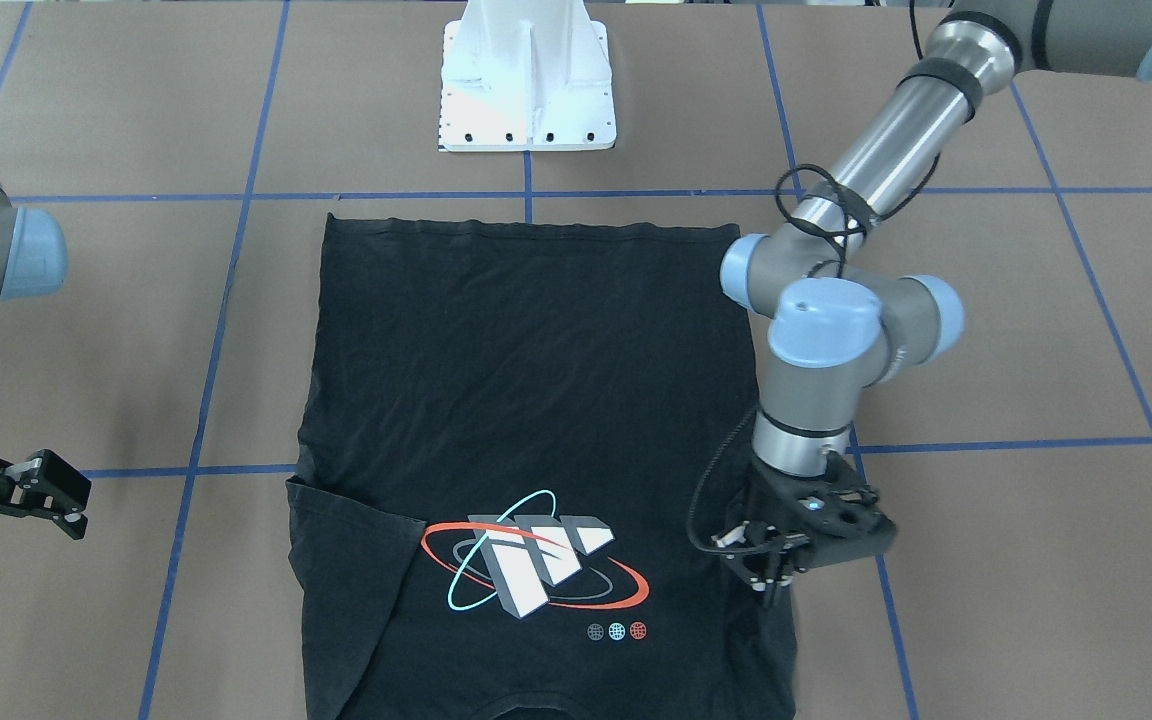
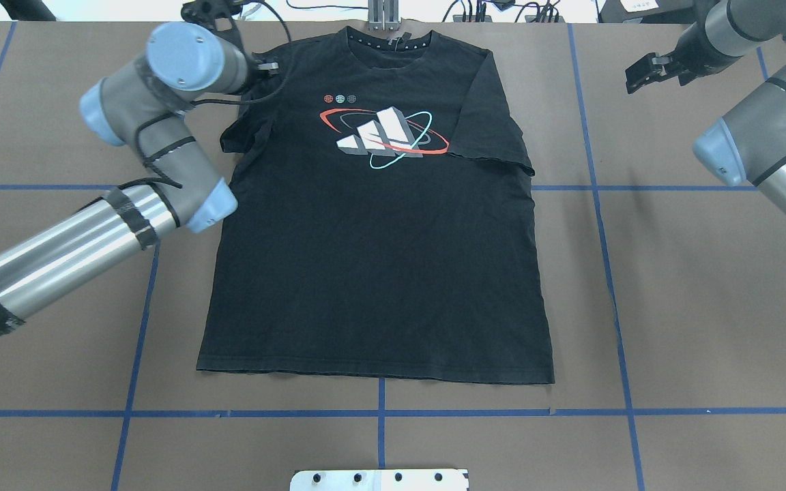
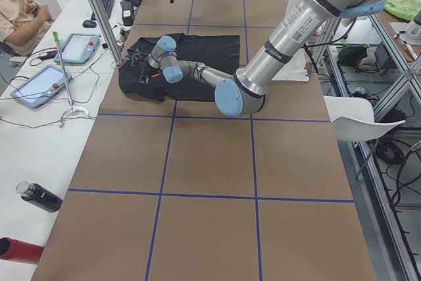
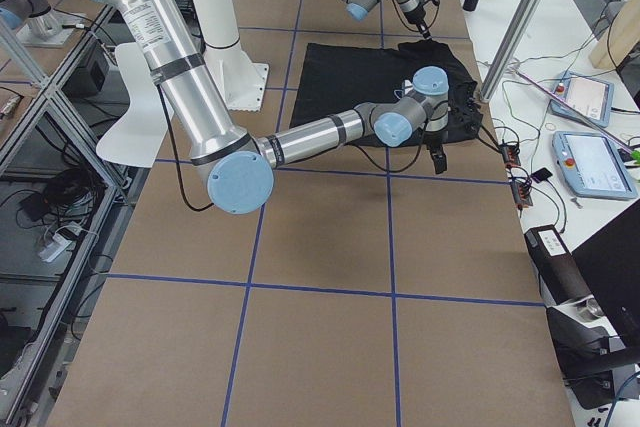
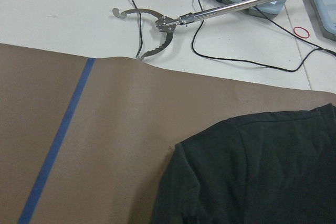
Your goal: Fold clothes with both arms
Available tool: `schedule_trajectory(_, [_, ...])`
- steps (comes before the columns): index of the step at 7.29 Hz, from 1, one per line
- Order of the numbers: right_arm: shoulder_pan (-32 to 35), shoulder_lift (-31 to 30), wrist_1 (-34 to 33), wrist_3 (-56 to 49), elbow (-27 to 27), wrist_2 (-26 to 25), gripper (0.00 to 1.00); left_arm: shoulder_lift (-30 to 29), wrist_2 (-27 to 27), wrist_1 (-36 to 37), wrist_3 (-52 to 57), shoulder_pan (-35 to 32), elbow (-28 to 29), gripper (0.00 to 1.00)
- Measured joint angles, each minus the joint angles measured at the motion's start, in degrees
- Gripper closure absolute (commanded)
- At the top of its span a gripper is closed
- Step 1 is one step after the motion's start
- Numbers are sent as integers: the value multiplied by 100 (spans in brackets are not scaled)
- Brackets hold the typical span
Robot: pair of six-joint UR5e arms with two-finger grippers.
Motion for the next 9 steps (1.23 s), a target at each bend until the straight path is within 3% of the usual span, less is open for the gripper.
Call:
schedule_trajectory(1, [-9, 0, 0, 1, -3, -4, 0, -234, 55, 238, -154, 126, 121, 100])
schedule_trajectory(2, [-19, 0, 0, 8, -3, -5, 0, -441, 109, 350, -263, 200, 342, 92])
schedule_trajectory(3, [-31, 0, 0, 27, -4, -6, 0, -551, 215, 380, -302, 261, 511, 1])
schedule_trajectory(6, [-64, 5, 0, 102, 36, -7, 0, -470, 381, 336, 124, 330, 376, 0])
schedule_trajectory(9, [-267, -205, -32, 832, 757, -69, 0, 774, -162, 393, 1152, 252, -1643, 0])
